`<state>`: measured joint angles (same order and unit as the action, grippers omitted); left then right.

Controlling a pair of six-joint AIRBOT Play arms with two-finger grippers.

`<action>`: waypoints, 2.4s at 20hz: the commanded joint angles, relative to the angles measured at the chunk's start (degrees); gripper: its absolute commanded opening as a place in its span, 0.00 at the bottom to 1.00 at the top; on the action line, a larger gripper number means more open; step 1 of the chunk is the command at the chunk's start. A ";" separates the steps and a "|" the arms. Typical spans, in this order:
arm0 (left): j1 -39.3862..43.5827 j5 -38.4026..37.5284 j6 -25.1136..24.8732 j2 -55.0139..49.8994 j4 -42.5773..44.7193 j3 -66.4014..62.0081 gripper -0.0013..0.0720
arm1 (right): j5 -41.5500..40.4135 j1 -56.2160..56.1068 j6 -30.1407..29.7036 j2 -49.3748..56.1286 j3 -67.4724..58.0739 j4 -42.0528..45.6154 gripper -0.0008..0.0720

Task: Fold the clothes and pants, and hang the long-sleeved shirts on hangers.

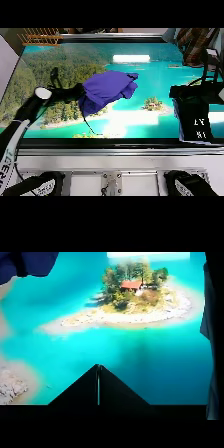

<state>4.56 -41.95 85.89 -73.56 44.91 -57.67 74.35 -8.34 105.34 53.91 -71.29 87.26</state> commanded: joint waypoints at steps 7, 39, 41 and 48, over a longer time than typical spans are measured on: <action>-15.72 -19.58 -6.16 8.24 11.91 -0.31 0.03 | -21.31 -1.99 -3.89 10.43 10.47 -12.68 0.90; -20.90 -23.39 6.64 43.60 6.36 -0.28 0.03 | 5.57 -1.79 -17.09 9.79 -21.22 -3.23 0.01; -17.88 -22.40 8.55 46.14 6.34 0.00 0.03 | 6.10 -1.90 -13.99 4.35 -18.75 -4.26 0.01; -5.86 -6.34 8.96 33.27 6.54 8.31 0.03 | -2.84 -2.01 -9.14 -2.29 3.45 -5.01 0.01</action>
<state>-5.54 -55.11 94.28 -34.17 51.59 -52.23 75.42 -10.41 94.59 54.04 -76.99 82.35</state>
